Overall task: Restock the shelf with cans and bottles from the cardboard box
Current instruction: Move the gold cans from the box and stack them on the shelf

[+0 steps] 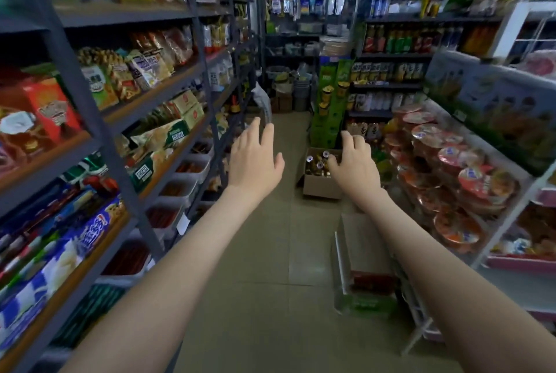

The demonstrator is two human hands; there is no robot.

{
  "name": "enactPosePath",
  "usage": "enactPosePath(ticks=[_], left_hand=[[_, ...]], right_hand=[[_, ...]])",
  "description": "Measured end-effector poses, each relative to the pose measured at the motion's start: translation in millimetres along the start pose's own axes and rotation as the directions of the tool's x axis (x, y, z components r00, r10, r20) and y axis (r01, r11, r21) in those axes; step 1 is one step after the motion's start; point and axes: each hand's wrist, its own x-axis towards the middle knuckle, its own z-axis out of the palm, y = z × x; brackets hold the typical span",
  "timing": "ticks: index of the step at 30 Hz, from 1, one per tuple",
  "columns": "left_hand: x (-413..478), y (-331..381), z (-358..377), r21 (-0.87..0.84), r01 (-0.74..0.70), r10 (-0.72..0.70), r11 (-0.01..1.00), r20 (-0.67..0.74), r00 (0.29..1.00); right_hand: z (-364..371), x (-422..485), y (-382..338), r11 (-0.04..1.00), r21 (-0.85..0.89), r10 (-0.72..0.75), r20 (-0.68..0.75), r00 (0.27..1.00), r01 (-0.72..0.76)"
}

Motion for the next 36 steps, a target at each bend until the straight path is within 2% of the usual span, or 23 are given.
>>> enactPosePath(ticks=[6,10,16,24,29,36], left_hand=[[133.0,-33.6,114.4,-0.028,-0.037,0.039,0.999,0.047,0.998],[238.4,-67.3,186.6,-0.034,-0.091,0.093,0.995,0.066,0.993],[413.0,-103.7,265.3,-0.041,-0.143,0.146,0.989,0.068,0.987],[588.5,-73.4,393.5,-0.140,-0.238,0.253,0.961,0.099,0.963],[690.4,-60.7,482.8,-0.127,-0.217,0.231,0.968,0.110,0.967],[842.5,-39.1,567.2,-0.109,-0.221,0.233,0.969,0.109,0.966]], right_hand=[[109.8,143.3,21.0,0.999,0.025,-0.036,0.028,0.999,0.036],[178.3,247.9,31.5,0.999,0.042,0.001,0.031,1.000,-0.002],[240.9,399.6,63.0,0.999,-0.001,0.043,0.051,0.998,-0.043],[318.8,566.2,151.2,0.988,-0.077,0.142,0.063,0.988,-0.137],[376.8,683.3,210.9,0.994,-0.058,0.095,0.069,0.993,-0.091],[431.7,839.3,276.2,0.996,-0.065,0.076,0.127,0.989,-0.068]])
